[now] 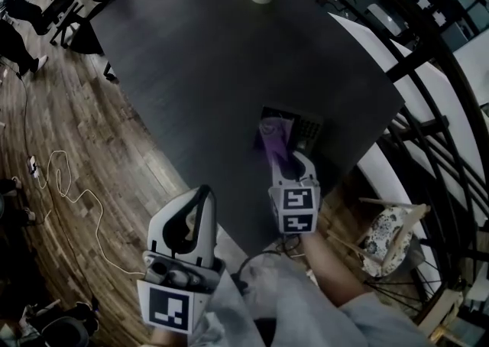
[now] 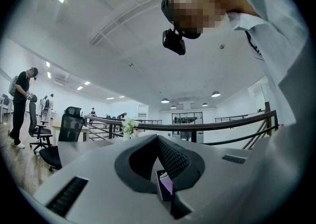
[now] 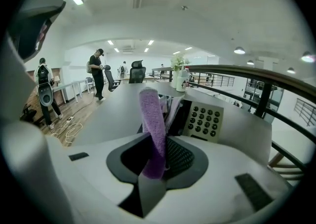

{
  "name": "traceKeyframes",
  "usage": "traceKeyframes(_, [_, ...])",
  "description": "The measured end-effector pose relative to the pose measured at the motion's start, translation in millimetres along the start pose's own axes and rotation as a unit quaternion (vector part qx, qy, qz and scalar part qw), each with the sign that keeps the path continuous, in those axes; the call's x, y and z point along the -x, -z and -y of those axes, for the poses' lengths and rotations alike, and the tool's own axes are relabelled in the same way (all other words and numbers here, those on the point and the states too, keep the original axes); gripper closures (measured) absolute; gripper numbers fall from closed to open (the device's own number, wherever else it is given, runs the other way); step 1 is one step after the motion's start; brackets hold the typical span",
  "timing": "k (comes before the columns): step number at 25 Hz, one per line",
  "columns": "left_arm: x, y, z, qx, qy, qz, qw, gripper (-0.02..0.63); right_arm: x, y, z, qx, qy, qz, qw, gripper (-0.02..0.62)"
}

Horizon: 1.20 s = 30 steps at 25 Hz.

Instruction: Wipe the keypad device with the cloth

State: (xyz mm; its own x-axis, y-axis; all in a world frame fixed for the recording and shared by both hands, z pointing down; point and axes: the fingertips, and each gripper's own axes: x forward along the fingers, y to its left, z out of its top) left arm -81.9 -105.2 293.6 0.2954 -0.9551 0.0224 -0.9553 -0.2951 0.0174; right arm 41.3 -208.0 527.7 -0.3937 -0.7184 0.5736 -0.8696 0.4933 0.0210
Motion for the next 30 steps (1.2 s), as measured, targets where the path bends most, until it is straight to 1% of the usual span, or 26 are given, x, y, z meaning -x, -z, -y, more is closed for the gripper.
traceKeyframes(10, [-14, -2, 17, 0.002, 0.035, 0.008, 0.9994, 0.595, 21, 15, 48, -0.044, 0.053, -0.003, 0.998, 0.505])
traceKeyframes(15, [-18, -2, 24, 0.001, 0.048, 0.008, 0.9988, 0.595, 29, 22, 69, -0.054, 0.075, -0.007, 0.996, 0.505])
traceKeyframes(21, [-19, -5, 26, -0.001, 0.051, 0.010, 0.9986, 0.595, 40, 27, 86, -0.055, 0.093, -0.012, 0.994, 0.505])
traceKeyframes(26, [-20, -10, 27, -0.003, 0.051, 0.016, 0.9986, 0.595, 53, 14, 110, -0.027, 0.114, 0.002, 0.993, 0.505])
traceKeyframes(30, [-19, -14, 25, -0.004, 0.045, 0.022, 0.9987, 0.595, 58, -11, 129, 0.017, 0.128, 0.023, 0.991, 0.505])
